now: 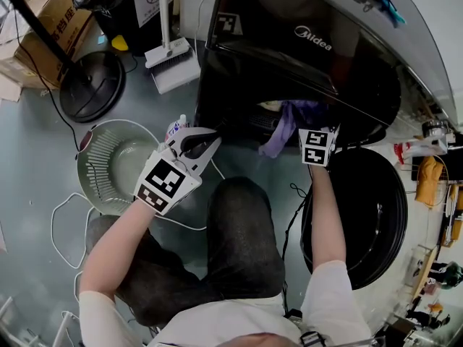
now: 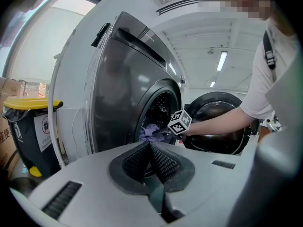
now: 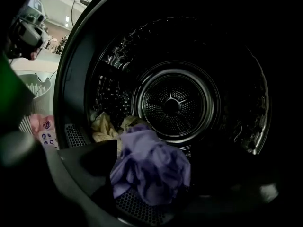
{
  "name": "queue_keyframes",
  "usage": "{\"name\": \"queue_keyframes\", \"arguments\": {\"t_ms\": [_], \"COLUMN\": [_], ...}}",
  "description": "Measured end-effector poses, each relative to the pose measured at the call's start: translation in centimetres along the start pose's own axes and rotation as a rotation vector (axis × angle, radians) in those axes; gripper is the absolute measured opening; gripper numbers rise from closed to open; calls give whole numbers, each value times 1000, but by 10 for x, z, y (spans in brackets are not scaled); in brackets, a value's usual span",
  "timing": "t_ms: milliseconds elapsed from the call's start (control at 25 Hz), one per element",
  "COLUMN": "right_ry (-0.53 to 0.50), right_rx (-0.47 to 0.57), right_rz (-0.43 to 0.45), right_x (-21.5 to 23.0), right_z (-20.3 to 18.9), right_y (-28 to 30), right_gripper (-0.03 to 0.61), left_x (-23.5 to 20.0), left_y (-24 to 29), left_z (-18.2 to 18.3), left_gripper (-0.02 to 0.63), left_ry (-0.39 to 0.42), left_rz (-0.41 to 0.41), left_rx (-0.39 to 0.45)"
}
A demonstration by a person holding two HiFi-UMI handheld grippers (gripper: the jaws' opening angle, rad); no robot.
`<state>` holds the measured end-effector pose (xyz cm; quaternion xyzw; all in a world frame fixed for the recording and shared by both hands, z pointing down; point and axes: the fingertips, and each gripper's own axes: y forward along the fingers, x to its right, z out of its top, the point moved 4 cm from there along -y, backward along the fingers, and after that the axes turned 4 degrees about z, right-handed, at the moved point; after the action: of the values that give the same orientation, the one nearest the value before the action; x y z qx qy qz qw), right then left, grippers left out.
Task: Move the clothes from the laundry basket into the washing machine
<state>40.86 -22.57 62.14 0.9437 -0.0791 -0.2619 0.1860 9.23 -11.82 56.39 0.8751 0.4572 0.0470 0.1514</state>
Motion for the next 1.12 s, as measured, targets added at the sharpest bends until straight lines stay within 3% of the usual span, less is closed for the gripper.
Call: {"name": "queue_keyframes", "arguments": {"t_ms": [440, 840, 1120], "right_ry": [43, 101, 191], "right_rx": [-25, -128, -207], "right_rz": [67, 151, 171], "right_x": [-43, -94, -124], "right_z": [-36, -92, -136], "right_y": [-24, -38, -37], "right_gripper": [482, 475, 415], "left_x": [3, 3, 12], "left_y": [-2, 2, 8], "left_z": [-3, -2, -7], "left_gripper": [6, 6, 6], "left_ry": [23, 2, 21], "left_rz": [-9, -23, -44], "left_rx": [-16, 2, -20]}}
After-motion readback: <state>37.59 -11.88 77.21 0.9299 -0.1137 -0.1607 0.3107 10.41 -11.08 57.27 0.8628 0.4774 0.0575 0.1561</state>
